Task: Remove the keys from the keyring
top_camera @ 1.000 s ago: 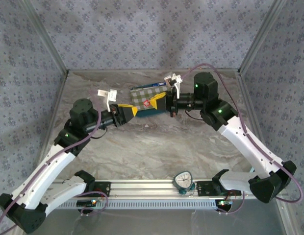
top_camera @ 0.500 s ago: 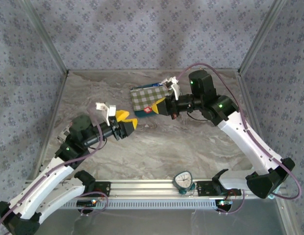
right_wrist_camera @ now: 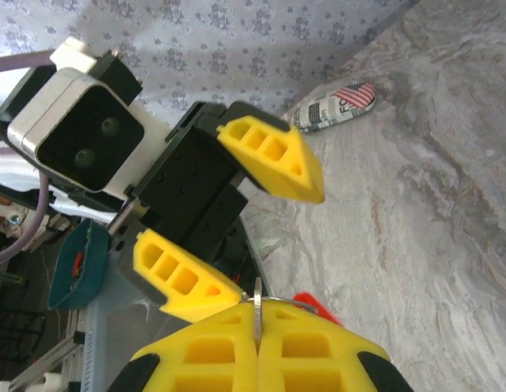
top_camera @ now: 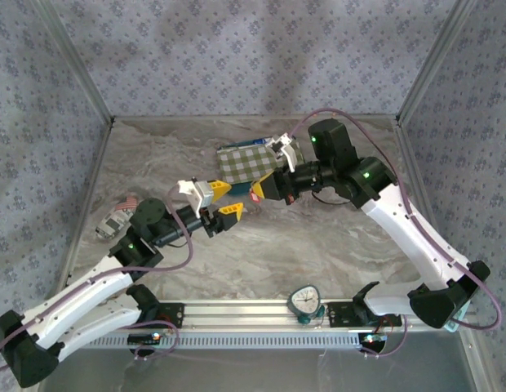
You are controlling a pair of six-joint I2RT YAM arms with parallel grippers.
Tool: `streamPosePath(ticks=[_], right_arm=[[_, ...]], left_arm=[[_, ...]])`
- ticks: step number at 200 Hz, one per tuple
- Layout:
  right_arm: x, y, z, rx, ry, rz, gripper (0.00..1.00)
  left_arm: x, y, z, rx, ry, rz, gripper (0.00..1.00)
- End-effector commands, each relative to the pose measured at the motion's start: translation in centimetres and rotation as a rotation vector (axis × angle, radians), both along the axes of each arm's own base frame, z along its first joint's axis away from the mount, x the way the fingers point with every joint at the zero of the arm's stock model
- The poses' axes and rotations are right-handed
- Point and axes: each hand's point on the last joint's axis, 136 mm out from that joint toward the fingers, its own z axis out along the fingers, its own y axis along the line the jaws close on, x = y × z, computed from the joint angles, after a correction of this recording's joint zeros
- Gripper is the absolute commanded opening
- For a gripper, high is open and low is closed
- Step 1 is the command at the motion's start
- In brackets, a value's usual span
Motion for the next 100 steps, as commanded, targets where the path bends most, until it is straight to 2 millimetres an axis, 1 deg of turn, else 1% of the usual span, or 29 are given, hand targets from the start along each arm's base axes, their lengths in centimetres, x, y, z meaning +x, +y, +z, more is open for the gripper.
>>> streamPosePath(ticks=[1, 25, 46, 100], right_arm=[[-0.8, -0.1, 0.5, -0.009, 0.008, 0.022, 0.0], [-1.2, 0.0, 0.9, 0.002, 0.014, 0.035, 0.0], [-1.2, 0.2, 1.0, 0.009, 0.02, 0.042, 0.0], [-1.5, 0.5, 1.3, 0.027, 0.026, 0.059, 0.0]], left_arm=[[-0.6, -0.5, 2.0, -0.027, -0.15, -0.014, 0.63], [-1.5, -1.3, 2.2, -0.005, -0.234, -0.043, 0.65], [-2.1, -1.9, 2.6, -0.003, -0.274, -0.072, 0.66], [-1.5, -2.7, 3.4, -0.015, -0.318, -0.056, 0.63]])
